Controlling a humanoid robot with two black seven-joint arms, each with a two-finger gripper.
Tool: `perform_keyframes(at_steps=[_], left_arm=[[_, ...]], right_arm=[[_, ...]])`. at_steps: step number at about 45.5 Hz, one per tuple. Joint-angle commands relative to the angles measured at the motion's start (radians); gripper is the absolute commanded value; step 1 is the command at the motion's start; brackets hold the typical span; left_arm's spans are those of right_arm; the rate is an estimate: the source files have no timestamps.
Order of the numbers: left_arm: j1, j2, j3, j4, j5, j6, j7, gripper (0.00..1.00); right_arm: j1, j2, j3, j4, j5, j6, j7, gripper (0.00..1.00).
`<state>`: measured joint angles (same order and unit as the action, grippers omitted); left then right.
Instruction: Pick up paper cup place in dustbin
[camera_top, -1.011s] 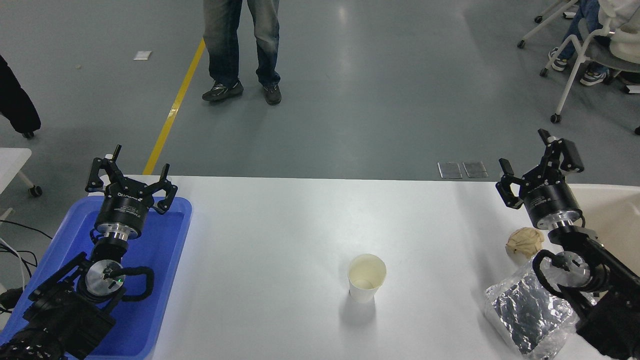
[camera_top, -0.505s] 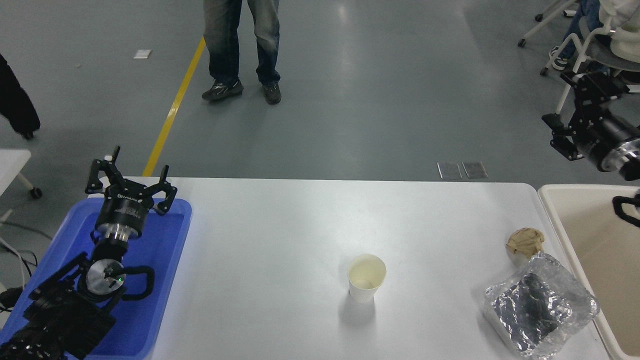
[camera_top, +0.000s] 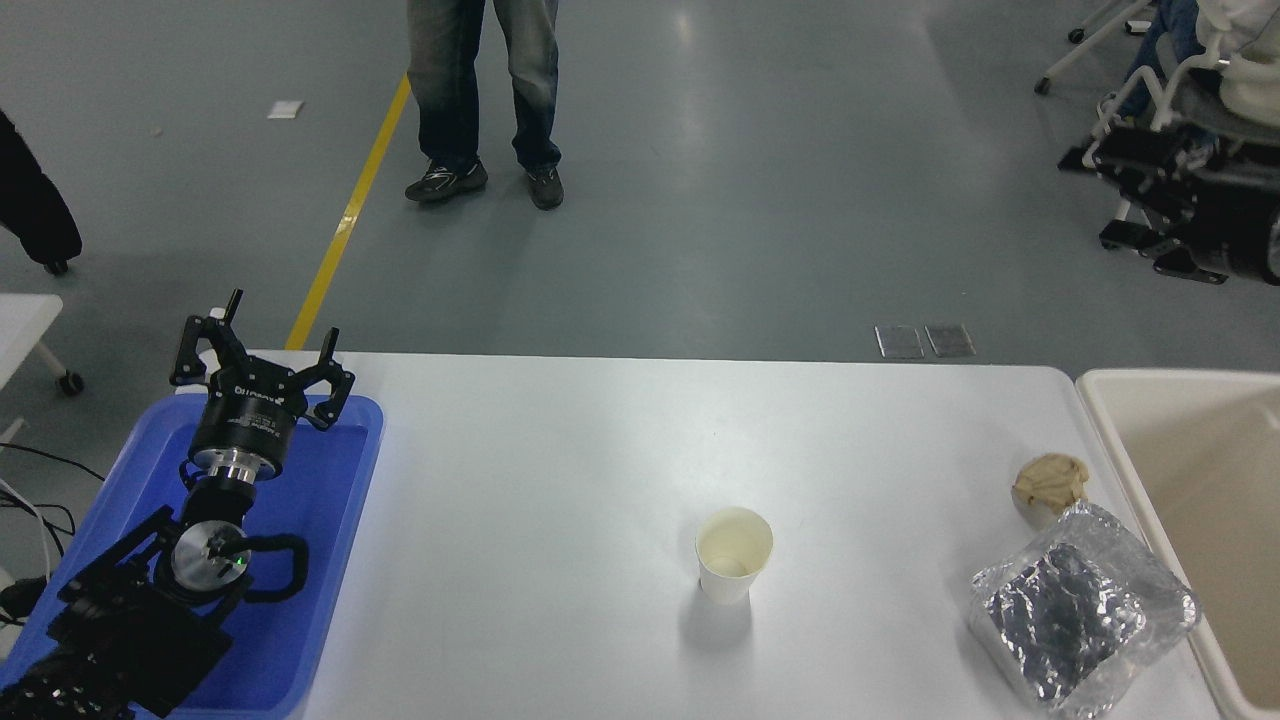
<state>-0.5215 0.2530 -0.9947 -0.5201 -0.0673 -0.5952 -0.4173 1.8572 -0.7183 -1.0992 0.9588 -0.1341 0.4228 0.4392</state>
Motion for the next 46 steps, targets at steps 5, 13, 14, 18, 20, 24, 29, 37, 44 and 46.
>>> perform_keyframes(at_steps=[5,13,14,18,20,24,29,37,44,46], left_arm=[[0.0,0.0,0.001,0.0,0.0,0.0,0.0,1.0],[0.0,0.0,0.001,0.0,0.0,0.0,0.0,1.0],[0.0,0.0,-0.001,0.0,0.0,0.0,0.0,1.0],[0.0,0.0,0.001,0.0,0.0,0.0,0.0,1.0],[0.0,0.0,0.001,0.0,0.0,0.0,0.0,1.0],[0.0,0.0,0.001,0.0,0.0,0.0,0.0,1.0],[0.0,0.0,0.001,0.0,0.0,0.0,0.0,1.0],[0.0,0.0,0.001,0.0,0.0,0.0,0.0,1.0],[0.0,0.0,-0.001,0.0,0.0,0.0,0.0,1.0],[0.0,0.0,-0.001,0.0,0.0,0.0,0.0,1.0]], right_arm=[[0.361,0.149,-0.298,0.133,-0.062,0.289,0.001,1.0],[0.471,0.218,-0.326,0.222,-0.065,0.363,0.001,1.0],[0.484,0.226,-0.326,0.236,-0.065,0.363,0.001,1.0],[0.533,0.25,-0.326,0.287,-0.065,0.363,0.001,1.0],[0.562,0.258,-0.323,0.314,-0.067,0.363,0.001,1.0],[0.608,0.269,-0.315,0.365,-0.065,0.363,0.001,1.0],[0.64,0.275,-0.304,0.419,-0.065,0.363,0.001,1.0],[0.632,0.278,-0.281,0.425,-0.065,0.363,0.001,1.0],[0.608,0.278,-0.28,0.425,-0.065,0.363,0.001,1.0],[0.6,0.28,-0.28,0.425,-0.065,0.363,0.001,1.0]])
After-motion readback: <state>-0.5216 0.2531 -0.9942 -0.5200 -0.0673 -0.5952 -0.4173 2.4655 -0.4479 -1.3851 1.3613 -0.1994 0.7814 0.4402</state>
